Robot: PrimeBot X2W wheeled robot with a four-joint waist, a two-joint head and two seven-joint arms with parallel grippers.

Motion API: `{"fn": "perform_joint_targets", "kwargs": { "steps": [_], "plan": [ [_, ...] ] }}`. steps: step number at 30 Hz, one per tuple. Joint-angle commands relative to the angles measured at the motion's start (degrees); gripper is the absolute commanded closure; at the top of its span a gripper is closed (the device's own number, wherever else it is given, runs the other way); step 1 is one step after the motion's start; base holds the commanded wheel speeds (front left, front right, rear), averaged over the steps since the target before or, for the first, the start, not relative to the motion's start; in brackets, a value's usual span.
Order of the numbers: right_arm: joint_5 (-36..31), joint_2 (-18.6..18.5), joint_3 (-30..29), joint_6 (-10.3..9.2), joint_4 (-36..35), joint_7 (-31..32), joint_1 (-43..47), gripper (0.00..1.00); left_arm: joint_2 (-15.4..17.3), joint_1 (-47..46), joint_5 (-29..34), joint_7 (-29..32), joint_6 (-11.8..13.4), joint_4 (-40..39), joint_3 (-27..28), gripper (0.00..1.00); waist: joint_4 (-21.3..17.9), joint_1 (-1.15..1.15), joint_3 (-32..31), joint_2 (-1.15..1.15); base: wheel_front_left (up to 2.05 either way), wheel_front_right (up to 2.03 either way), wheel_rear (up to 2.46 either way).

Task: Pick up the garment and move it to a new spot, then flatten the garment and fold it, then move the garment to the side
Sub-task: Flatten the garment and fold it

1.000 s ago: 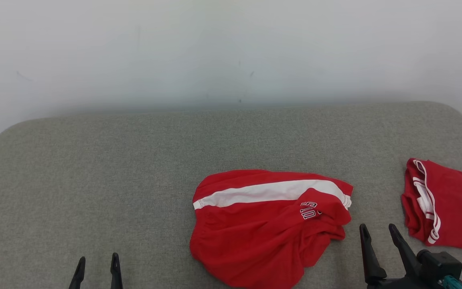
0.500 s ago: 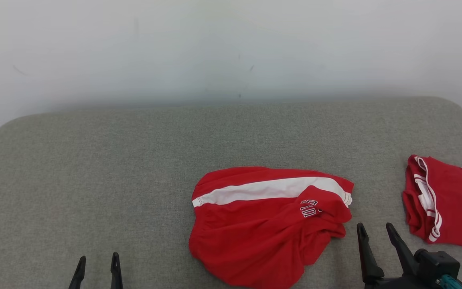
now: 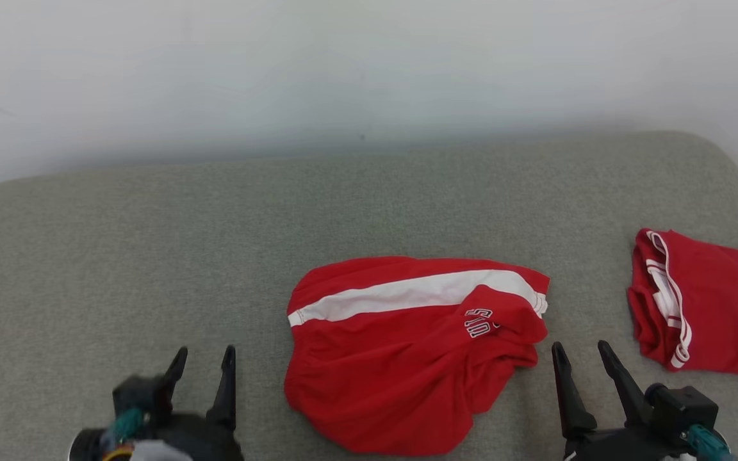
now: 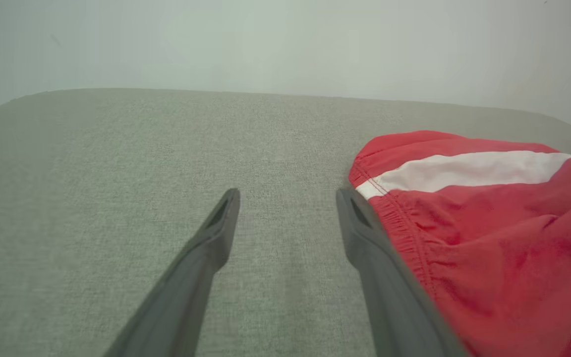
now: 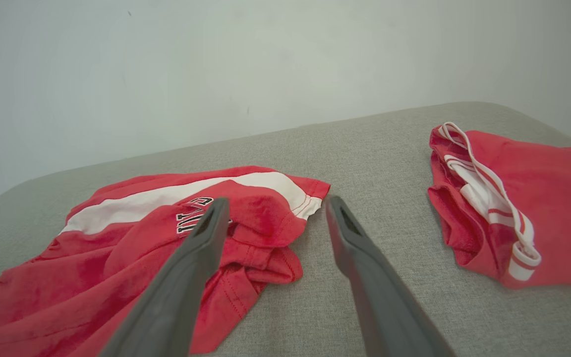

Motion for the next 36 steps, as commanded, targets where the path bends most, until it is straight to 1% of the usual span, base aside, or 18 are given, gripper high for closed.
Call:
{"fn": "perform_joint_targets", "kwargs": {
  "steps": [1, 6, 12, 14, 18, 19, 23, 28, 31, 32, 34, 35, 36],
  "plan": [
    [0.1, 0.1, 0.2, -0.15, -0.1, -0.2, -0.8, 0.0, 0.4, -2.3, -0.4, 1.2, -0.2, 1.0, -0.4, 0.0, -1.4, 0.0, 1.4, 0.0, 0.0, 0.0, 0.0],
    [0.3, 0.1, 0.7, -0.15, 0.3, -0.7, -2.1, 0.0, 0.3, -10.2, -2.6, 11.0, -0.4, 7.5, -1.4, 0.0, -4.1, 0.0, 3.5, 0.0, 0.0, 0.0, 0.0],
    [0.7, 0.2, 0.9, -0.15, 1.0, -1.6, -3.2, 0.0, -0.3, -15.6, -6.6, 18.3, -0.4, 11.2, -1.8, 0.0, -7.1, 0.0, 5.9, 0.0, 0.0, 0.0, 0.0],
    [0.8, 0.2, 0.9, -0.15, 1.4, -1.9, -3.5, 0.0, -0.4, -16.8, -7.9, 19.8, -0.4, 11.9, -2.1, 0.0, -7.7, 0.0, 6.4, 0.0, 0.0, 0.0, 0.0],
    [1.1, 0.3, 1.0, -0.15, 1.9, -2.6, -4.2, 0.0, -0.4, -18.3, -8.1, 21.3, 0.1, 13.0, -3.0, 0.0, -8.4, 0.0, 7.0, 0.0, 0.0, 0.0, 0.0],
    [1.1, 0.3, 1.2, -0.15, 2.4, -2.8, -4.2, 0.0, -0.5, -18.7, -8.4, 21.5, 0.9, 13.6, -3.1, 0.0, -8.7, 0.0, 7.1, 0.0, 0.0, 0.0, 0.0],
    [1.3, 0.3, 1.5, -0.15, 3.0, -3.2, -4.8, 0.0, -0.5, -19.3, -8.5, 22.1, 2.4, 14.2, -3.1, 0.0, -9.0, 0.0, 6.9, 0.0, 0.0, 0.0, 0.0],
    [1.3, 0.3, 1.4, -0.15, 3.6, -3.6, -4.8, 0.0, -0.5, -18.6, -8.9, 23.3, 3.5, 14.1, -3.2, 0.0, -8.7, 0.0, 6.4, 0.0, 0.0, 0.0, 0.0],
    [1.2, 0.3, 1.7, -0.15, 3.8, -3.6, -4.7, 0.0, -0.2, -17.9, -8.6, 24.0, 4.0, 14.1, -3.6, 0.27, -8.6, 0.0, 6.1, 0.0, 0.0, 0.0, 0.0],
    [1.2, 0.3, 1.8, -0.15, 3.8, -3.5, -4.7, 0.0, -0.1, -17.6, -8.5, 24.1, 4.0, 14.0, -3.7, 0.33, -8.5, 0.0, 6.0, 0.0, 0.0, 0.0, 0.0],
    [1.3, 0.3, 1.9, -0.15, 3.9, -3.4, -4.9, 0.0, 0.0, -17.2, -8.3, 24.5, 4.2, 13.9, -4.0, 0.52, -8.6, 0.0, 5.9, 0.0, 0.0, 0.0, 0.0],
    [1.4, 0.3, 2.0, -0.15, 3.9, -3.4, -5.0, 0.0, 0.1, -16.9, -8.3, 24.8, 4.2, 14.0, -4.1, 0.58, -8.6, 0.0, 5.8, 0.0, 0.0, 0.0, 0.0],
    [1.4, 0.3, 2.1, -0.15, 3.9, -3.4, -5.0, 0.0, 0.1, -16.7, -8.3, 24.8, 4.2, 14.0, -4.2, 0.62, -8.6, 0.0, 5.8, 0.0, 0.0, 0.0, 0.0]
  ]
}}
